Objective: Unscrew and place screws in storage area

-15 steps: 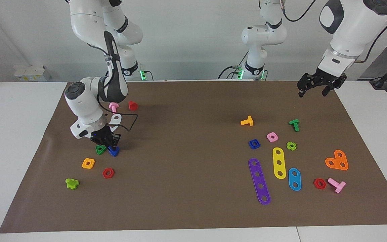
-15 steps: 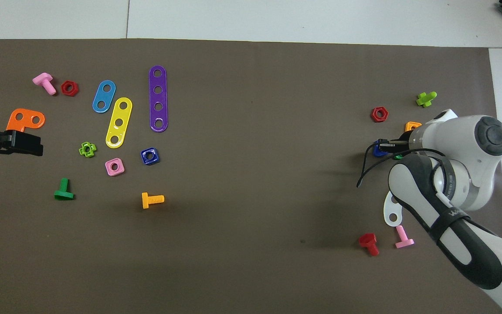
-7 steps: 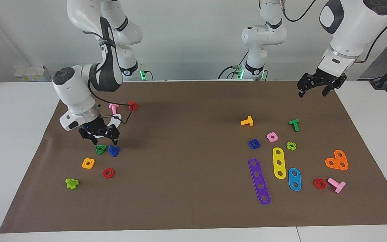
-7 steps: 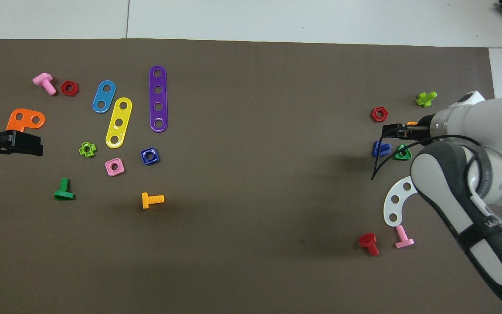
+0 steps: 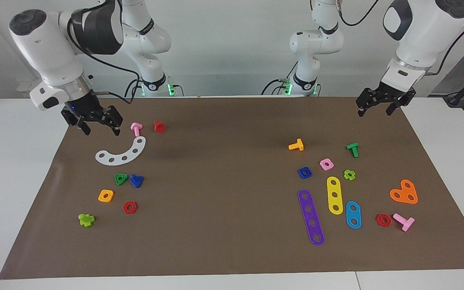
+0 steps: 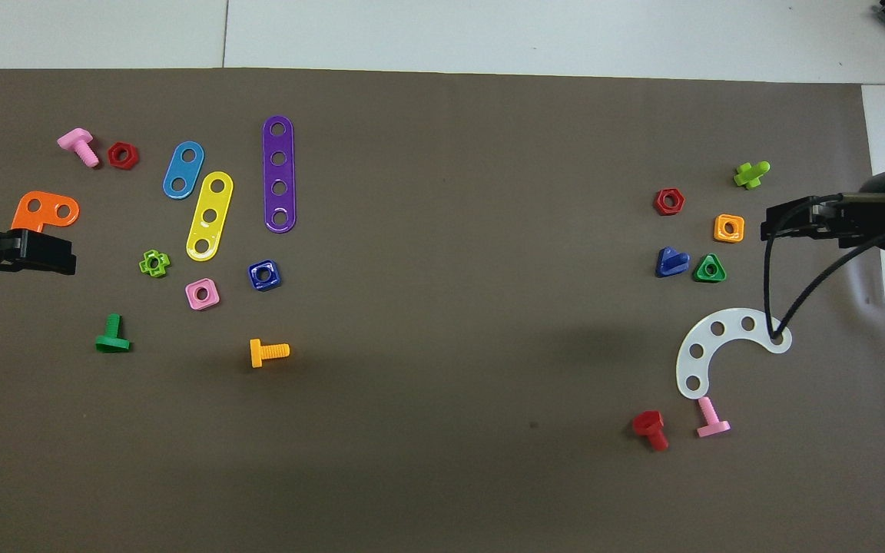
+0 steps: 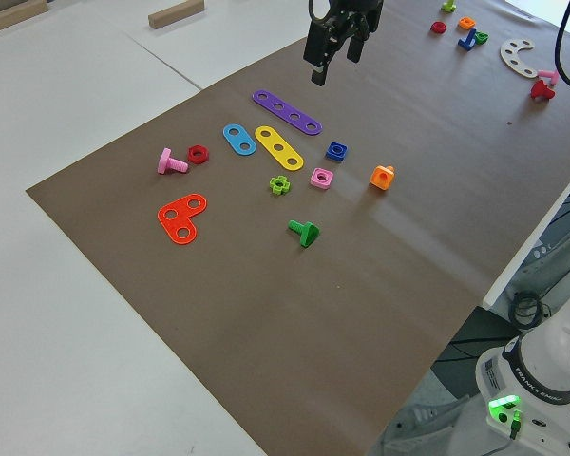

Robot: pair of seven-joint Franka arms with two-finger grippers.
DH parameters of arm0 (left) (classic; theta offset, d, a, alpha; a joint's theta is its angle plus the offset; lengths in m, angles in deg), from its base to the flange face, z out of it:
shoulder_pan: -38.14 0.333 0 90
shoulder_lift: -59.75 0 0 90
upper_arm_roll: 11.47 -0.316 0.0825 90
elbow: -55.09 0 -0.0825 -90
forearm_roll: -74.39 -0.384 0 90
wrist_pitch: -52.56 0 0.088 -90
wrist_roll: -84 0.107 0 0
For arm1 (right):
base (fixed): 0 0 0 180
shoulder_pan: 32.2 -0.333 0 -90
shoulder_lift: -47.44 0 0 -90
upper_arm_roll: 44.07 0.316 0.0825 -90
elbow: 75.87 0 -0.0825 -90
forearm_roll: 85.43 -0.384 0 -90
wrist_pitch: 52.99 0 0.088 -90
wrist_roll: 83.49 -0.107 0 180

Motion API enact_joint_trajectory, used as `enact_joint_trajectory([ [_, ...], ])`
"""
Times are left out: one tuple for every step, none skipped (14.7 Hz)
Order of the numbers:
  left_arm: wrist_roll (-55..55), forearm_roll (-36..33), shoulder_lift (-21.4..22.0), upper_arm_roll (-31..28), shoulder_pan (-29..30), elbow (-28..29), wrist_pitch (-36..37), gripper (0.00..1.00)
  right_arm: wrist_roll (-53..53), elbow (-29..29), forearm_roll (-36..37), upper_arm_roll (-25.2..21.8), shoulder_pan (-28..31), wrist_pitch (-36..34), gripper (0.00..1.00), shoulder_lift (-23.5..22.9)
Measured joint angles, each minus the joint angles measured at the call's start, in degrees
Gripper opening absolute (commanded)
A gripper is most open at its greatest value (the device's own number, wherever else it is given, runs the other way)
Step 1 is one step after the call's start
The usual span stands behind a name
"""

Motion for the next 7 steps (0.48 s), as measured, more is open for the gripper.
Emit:
enact_joint_trajectory([
  [0.0, 0.0, 0.0, 0.0, 0.0, 0.0, 0.0, 1.00, -0.2, -2.3, 0.4, 0.0, 0.0, -3.5, 1.00, 0.2],
  [0.0, 0.0, 0.0, 0.0, 0.0, 0.0, 0.0, 1.00, -0.3, -4.2, 0.4, 0.0, 0.0, -6.3, 1.00, 0.3],
  [0.0, 0.0, 0.0, 0.0, 0.0, 0.0, 0.0, 1.00, -0.4, -5.0, 0.4, 0.0, 0.0, -7.5, 1.00, 0.5],
  [0.0, 0.0, 0.0, 0.0, 0.0, 0.0, 0.0, 1.00, -0.5, -5.0, 0.4, 0.0, 0.0, -7.8, 1.00, 0.6],
  [0.0, 0.0, 0.0, 0.0, 0.0, 0.0, 0.0, 1.00, -0.5, -4.7, 0.5, 0.0, 0.1, -7.8, 1.00, 0.6],
  [0.0, 0.0, 0.0, 0.0, 0.0, 0.0, 0.0, 1.00, -0.5, -4.4, 0.5, 0.0, 0.1, -7.8, 1.00, 0.6],
  [0.0, 0.0, 0.0, 0.0, 0.0, 0.0, 0.0, 1.00, -0.5, -4.2, 0.5, 0.0, 0.1, -7.8, 1.00, 0.5],
])
